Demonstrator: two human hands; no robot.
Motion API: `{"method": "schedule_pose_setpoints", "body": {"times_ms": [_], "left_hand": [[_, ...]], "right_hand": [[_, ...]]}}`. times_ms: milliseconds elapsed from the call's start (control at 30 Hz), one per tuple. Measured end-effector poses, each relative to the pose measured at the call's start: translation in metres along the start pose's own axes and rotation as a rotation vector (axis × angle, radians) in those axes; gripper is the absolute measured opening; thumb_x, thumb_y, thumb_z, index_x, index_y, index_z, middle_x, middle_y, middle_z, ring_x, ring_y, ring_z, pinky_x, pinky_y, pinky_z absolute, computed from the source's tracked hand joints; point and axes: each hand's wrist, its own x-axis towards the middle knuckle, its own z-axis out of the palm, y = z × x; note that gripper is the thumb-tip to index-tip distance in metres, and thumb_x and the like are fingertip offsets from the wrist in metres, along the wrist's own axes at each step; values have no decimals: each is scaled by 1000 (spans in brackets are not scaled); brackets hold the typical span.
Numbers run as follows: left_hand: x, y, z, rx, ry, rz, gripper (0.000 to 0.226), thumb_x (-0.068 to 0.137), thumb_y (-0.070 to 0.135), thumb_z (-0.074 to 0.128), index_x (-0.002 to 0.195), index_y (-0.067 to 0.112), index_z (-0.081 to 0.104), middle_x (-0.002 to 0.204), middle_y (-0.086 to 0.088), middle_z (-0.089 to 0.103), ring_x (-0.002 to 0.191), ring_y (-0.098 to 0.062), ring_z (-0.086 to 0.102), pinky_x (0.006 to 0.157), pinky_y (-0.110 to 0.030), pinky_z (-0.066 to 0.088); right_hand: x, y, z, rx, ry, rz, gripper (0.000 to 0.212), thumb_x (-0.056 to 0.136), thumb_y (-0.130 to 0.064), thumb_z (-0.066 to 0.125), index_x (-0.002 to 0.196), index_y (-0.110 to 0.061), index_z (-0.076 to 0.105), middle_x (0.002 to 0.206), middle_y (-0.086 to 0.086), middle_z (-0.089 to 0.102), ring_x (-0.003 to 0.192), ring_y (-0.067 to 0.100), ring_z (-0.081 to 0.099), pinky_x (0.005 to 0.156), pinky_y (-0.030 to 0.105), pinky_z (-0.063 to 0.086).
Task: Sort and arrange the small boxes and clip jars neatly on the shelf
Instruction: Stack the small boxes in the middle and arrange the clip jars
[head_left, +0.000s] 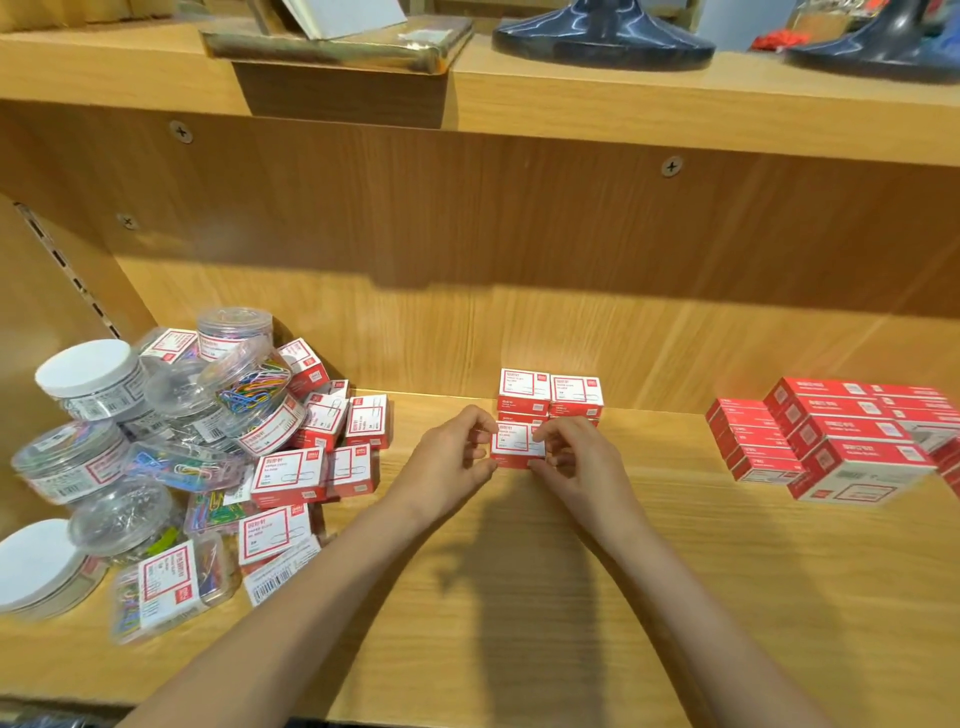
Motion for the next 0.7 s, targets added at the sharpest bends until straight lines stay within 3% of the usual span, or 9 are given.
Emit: {"method": "schedule_pose_setpoints", "body": {"times_ms": [67, 200, 333, 500, 600, 700], "left_hand": [[3, 2, -1, -28, -23, -8, 31, 81, -5, 60, 100, 17, 49, 98, 1, 61, 89, -13, 63, 81, -15, 49], [5, 0, -1, -72, -29, -13, 41, 80, -7, 58, 106, 22, 48, 107, -3, 63, 101, -12, 61, 90, -22, 49], [-3, -2, -5, 13, -106, -26, 45, 84, 3, 59, 123, 20, 46, 127, -3, 56, 119, -12, 51, 99, -22, 42], [-27, 5, -38, 230, 133, 166, 32, 88, 6, 52, 120, 12, 53, 118, -3, 59, 106, -16, 55, 91, -23, 41], [-46, -1, -71, 368, 215, 255, 27, 86, 11, 46, 109, 9, 59, 106, -5, 62, 95, -17, 56, 83, -19, 37], [-69, -12, -99, 451, 253, 237, 35, 82, 27, 36, 100, 9, 60, 97, -5, 62, 90, -12, 50, 78, -18, 35]], "right_hand": [[2, -1, 1, -5, 15, -2, 24, 76, -2, 69, 93, -16, 59, 93, -1, 52, 79, 13, 54, 67, 16, 46], [0, -4, 6, -57, 78, -17, 22, 78, -2, 66, 97, -12, 60, 99, -3, 48, 81, 13, 55, 71, 21, 48], [-6, -10, 6, -63, 159, -8, 22, 77, 2, 65, 96, -9, 61, 107, -1, 42, 79, 10, 56, 73, 14, 47], [-11, -26, -1, -8, 179, -33, 18, 80, -1, 64, 89, -16, 59, 100, -2, 48, 74, 2, 56, 64, 11, 46], [-9, -42, 14, -20, 81, -122, 16, 79, 0, 63, 88, -14, 62, 91, -1, 53, 73, 4, 54, 65, 10, 43], [3, -68, 45, 48, -147, -154, 24, 77, -3, 66, 98, -14, 63, 98, -1, 55, 80, 6, 55, 70, 12, 44]]}}
